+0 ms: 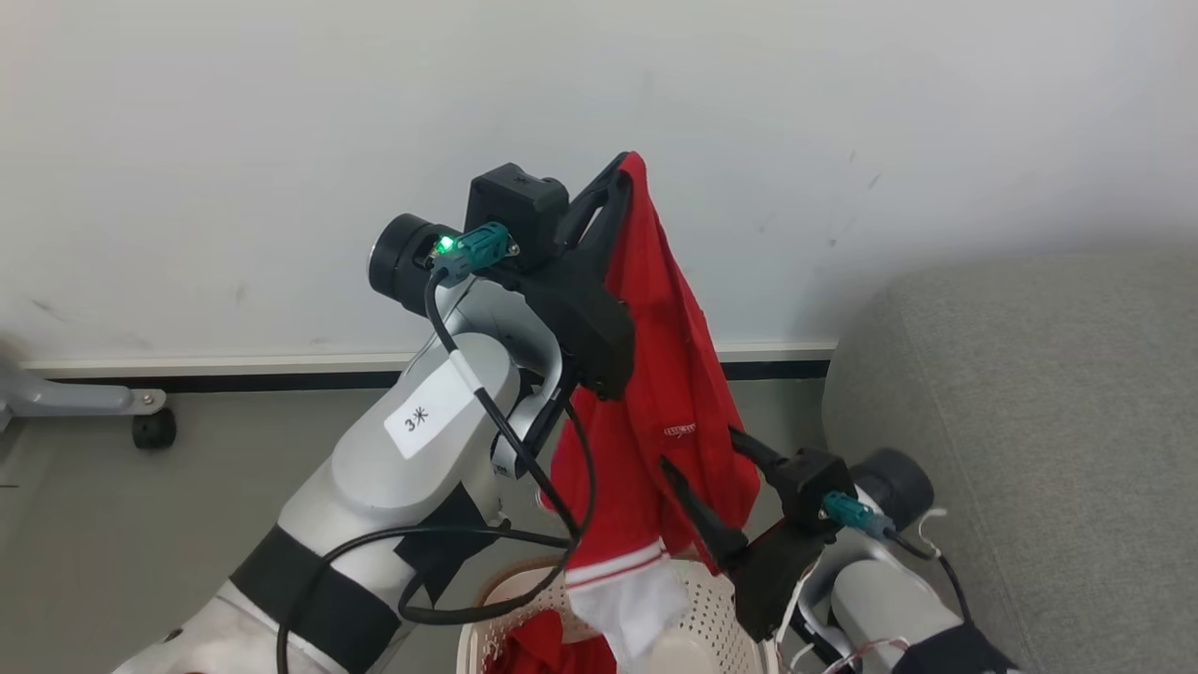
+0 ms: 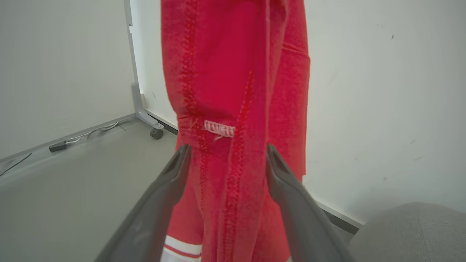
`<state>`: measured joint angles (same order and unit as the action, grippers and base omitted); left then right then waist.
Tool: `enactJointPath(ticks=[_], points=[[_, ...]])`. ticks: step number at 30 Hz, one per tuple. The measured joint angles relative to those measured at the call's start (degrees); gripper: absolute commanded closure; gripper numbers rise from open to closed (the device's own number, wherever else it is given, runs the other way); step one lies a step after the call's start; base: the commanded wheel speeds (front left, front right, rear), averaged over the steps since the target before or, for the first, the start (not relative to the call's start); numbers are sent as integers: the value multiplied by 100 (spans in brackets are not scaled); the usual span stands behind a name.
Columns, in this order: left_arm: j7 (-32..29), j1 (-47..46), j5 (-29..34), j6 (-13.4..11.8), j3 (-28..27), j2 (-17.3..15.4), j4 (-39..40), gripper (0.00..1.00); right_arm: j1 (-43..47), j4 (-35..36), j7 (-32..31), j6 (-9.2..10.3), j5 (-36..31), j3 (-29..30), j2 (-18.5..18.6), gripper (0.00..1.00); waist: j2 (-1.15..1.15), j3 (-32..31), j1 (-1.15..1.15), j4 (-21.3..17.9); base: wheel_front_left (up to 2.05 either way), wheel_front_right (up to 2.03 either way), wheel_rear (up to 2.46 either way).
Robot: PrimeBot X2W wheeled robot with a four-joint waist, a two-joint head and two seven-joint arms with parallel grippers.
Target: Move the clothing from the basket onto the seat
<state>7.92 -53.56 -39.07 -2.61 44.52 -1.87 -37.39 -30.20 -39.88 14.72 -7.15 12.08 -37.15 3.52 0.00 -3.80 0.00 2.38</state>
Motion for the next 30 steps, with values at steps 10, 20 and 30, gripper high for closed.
enactJointPath(ticks=[10,20,30], points=[[-31,-130,-335,-143,365,2,255,100,-897,-794,-20,0,493,-550,3,24,0,62,0,199,0,0,0],[-31,-172,-431,-204,425,-2,55,100,-1307,-1069,-52,-1,1043,-1061,1,100,0,162,0,304,0,0,0],[62,8,-533,-249,255,-90,-271,62,-1606,-1294,-47,-1,1243,-1285,3,100,0,165,0,52,0,0,0]])
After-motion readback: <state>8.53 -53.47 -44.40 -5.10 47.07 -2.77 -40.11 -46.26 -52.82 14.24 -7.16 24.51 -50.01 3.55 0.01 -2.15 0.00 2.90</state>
